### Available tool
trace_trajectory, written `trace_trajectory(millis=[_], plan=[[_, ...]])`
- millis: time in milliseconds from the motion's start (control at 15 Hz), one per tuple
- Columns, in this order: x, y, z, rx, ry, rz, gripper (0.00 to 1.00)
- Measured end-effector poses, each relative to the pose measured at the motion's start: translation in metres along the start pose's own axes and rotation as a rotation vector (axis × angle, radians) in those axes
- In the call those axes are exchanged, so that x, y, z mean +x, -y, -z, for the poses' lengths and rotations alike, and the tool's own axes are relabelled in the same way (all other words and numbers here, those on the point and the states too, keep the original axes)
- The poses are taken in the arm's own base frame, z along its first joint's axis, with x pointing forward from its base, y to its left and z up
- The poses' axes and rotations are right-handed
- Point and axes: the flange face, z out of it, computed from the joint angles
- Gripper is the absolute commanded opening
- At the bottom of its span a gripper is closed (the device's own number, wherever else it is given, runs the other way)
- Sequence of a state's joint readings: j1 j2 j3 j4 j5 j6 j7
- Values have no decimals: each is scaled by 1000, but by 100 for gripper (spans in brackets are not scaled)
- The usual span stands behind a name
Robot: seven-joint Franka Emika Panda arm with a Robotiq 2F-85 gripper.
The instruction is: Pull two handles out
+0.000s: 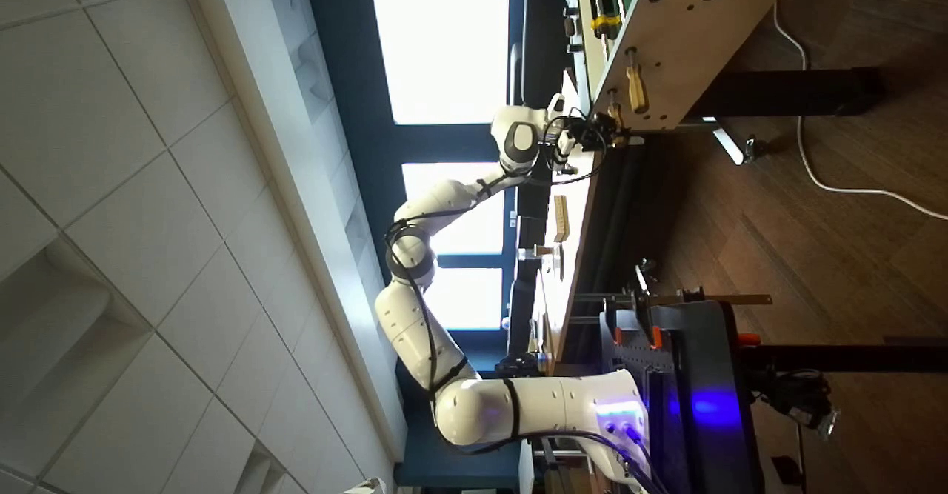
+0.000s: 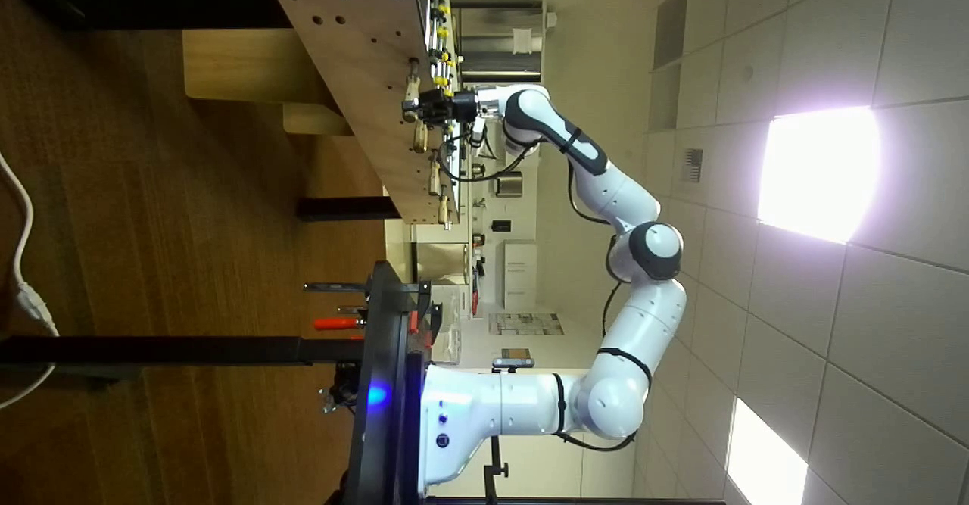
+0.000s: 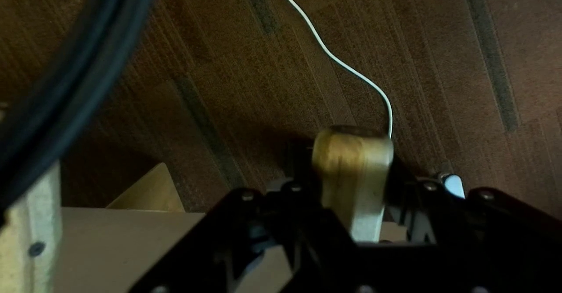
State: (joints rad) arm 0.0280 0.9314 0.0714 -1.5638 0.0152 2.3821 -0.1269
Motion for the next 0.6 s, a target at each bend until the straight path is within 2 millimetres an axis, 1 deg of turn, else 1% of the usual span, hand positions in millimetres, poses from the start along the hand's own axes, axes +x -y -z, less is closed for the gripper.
trace_trajectory(millis=[600], plan=[[-33,1,-3,9,-67,-15,18]])
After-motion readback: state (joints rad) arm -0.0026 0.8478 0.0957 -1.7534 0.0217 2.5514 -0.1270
